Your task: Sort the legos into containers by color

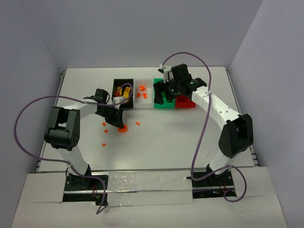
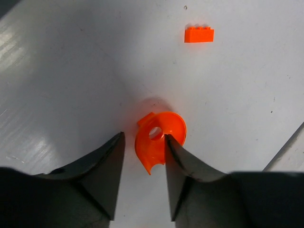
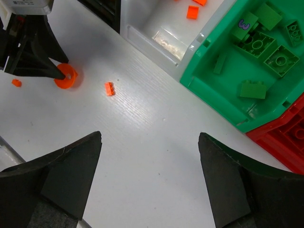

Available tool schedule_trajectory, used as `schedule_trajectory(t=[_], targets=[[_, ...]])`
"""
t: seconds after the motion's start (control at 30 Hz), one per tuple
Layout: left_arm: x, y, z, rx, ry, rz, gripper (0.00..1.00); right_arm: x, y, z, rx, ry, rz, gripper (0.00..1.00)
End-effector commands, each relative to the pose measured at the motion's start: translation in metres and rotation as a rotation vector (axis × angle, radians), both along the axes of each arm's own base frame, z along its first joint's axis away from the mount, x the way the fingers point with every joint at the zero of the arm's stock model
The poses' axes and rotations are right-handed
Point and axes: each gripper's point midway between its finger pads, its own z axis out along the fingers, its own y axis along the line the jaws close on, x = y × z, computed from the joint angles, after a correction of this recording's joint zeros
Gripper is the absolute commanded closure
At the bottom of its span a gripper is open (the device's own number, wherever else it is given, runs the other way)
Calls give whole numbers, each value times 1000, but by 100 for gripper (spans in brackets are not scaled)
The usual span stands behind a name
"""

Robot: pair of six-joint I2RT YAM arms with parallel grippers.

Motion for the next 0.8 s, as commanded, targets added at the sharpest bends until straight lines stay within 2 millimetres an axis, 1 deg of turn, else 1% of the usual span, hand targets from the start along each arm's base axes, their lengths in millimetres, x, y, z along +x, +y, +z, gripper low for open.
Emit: schedule_trajectory(t=[0.0, 0.03, 0.07, 0.1, 0.17, 0.2, 0.23, 0.3, 0.33, 0.37, 0.4, 0.47, 0.5, 0.53, 0.57, 0.63, 0.67, 0.7, 0.77], targets=[[9, -10, 5, -73, -7, -12, 62, -7, -1, 27, 39, -51, 8, 7], [8, -10, 5, -78, -3, -11, 67, -7, -1, 28, 42, -54, 9, 2], [8, -9, 6, -80, 0, -11, 72, -7, -1, 28, 43, -54, 9, 0], [7, -10, 8, -83, -4, -12, 78, -9, -1, 28, 44, -53, 12, 0], [6, -10, 11, -84, -9, -11, 85, -11, -2, 29, 45, -55, 18, 0], [5, -10, 16, -90, -13, -12, 90, -14, -2, 31, 48, -61, 24, 0], [5, -11, 21, -99, -16, -14, 92, -15, -4, 32, 47, -68, 25, 0], [2, -14, 43, -118, -32, -19, 100, -21, -10, 29, 32, -73, 28, 0], [3, -16, 55, -137, -48, -25, 100, -25, -13, 31, 32, -83, 32, 0], [1, -18, 68, -149, -61, -26, 100, -30, -16, 25, 21, -78, 43, 0], [4, -20, 74, -160, -74, -29, 100, -32, -17, 29, 25, -90, 44, 0], [7, -28, 104, -191, -129, -35, 100, -41, -24, 19, 11, -83, 58, 0], [13, -34, 123, -211, -164, -22, 100, -49, -27, 15, 11, -82, 72, 0], [27, -39, 142, -220, -228, -9, 100, -54, -30, 17, 18, -99, 82, 0], [39, -44, 154, -226, -264, 7, 100, -59, -31, 15, 18, -107, 93, 0], [53, -55, 168, -234, -292, 39, 100, -68, -35, 7, 18, -115, 104, 0], [73, -64, 178, -227, -339, 67, 100, -71, -36, 4, 16, -115, 106, 0], [82, -67, 192, -242, -385, 66, 100, -74, -38, 1, 12, -114, 109, 0], [113, -81, 200, -219, -419, 142, 100, -80, -42, -4, -4, -121, 115, 0]])
